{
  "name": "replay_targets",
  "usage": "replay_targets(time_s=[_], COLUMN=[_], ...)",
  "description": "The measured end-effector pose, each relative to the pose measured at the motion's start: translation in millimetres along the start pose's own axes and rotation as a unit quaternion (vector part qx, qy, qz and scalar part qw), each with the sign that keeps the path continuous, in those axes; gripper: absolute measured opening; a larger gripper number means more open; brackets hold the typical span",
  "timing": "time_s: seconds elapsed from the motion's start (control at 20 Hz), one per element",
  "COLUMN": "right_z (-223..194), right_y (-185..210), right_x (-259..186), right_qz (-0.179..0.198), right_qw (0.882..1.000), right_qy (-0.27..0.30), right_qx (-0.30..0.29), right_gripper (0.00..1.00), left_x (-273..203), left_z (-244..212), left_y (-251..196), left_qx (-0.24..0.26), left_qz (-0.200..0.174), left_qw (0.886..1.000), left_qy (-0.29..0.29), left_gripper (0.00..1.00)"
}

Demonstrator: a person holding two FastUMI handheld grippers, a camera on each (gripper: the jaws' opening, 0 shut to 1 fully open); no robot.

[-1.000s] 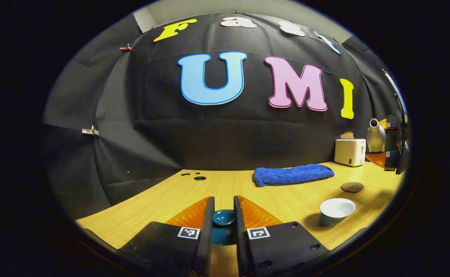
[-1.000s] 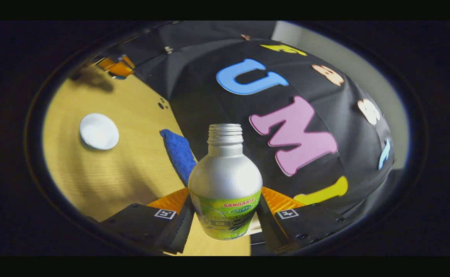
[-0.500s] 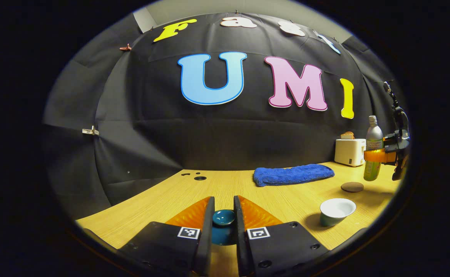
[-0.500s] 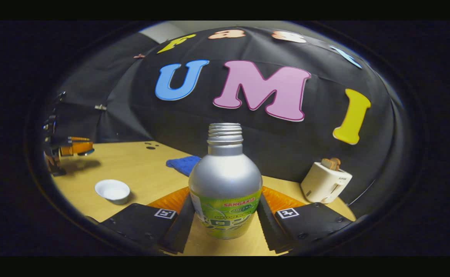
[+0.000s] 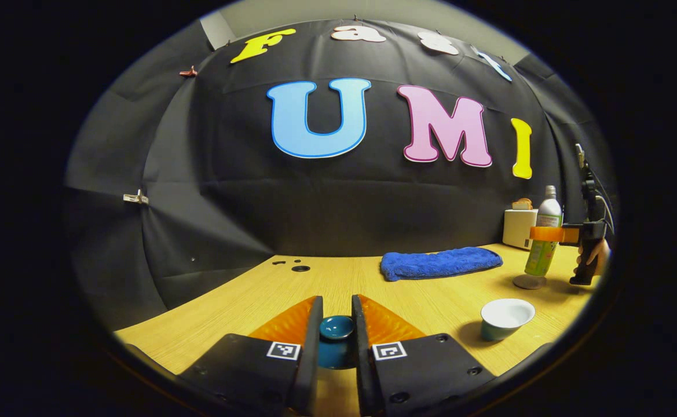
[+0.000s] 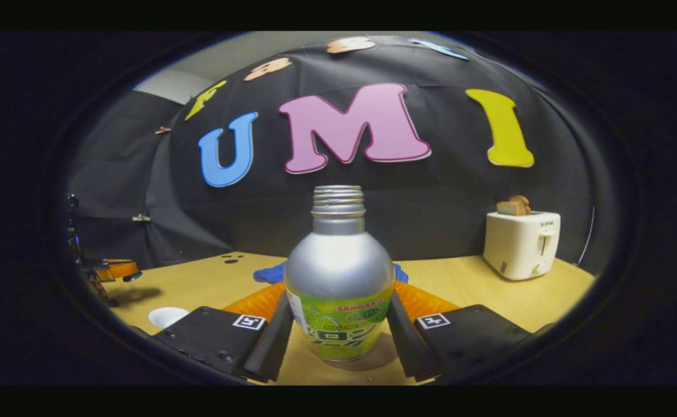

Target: Open the teacup lid with one hand, grasp the water bottle and pour water into the teacup with the other hand; after pouring, place the water bottle on the coaster and then close the teacup lid.

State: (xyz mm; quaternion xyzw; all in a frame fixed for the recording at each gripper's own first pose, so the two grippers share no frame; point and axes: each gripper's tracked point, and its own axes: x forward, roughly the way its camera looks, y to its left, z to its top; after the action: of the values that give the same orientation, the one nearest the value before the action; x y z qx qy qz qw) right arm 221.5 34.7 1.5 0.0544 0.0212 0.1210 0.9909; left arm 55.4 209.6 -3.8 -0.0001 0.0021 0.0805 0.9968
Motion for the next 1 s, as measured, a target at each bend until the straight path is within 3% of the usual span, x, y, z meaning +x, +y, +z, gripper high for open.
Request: replay_targets(time_s=[0.15,1.0], right_z=[-4,-15], right_y=[-19,-12], right_x=[9,7], right_qz=[-0.025,-0.006], right_qw=[1.000,0.998], right_qy=[-0.003,0.014], right_qx=[-0.013,-0.056], right_gripper=[0.79,0.82], left_x=[0,0], left_z=[1,0], left_y=[0,1], left_qx=[0.000,0.000], left_qz=[0.002,0.004], left_qw=[1.000,1.000], left_qy=[-0.001,0.000], left_gripper=[0.31,0.31])
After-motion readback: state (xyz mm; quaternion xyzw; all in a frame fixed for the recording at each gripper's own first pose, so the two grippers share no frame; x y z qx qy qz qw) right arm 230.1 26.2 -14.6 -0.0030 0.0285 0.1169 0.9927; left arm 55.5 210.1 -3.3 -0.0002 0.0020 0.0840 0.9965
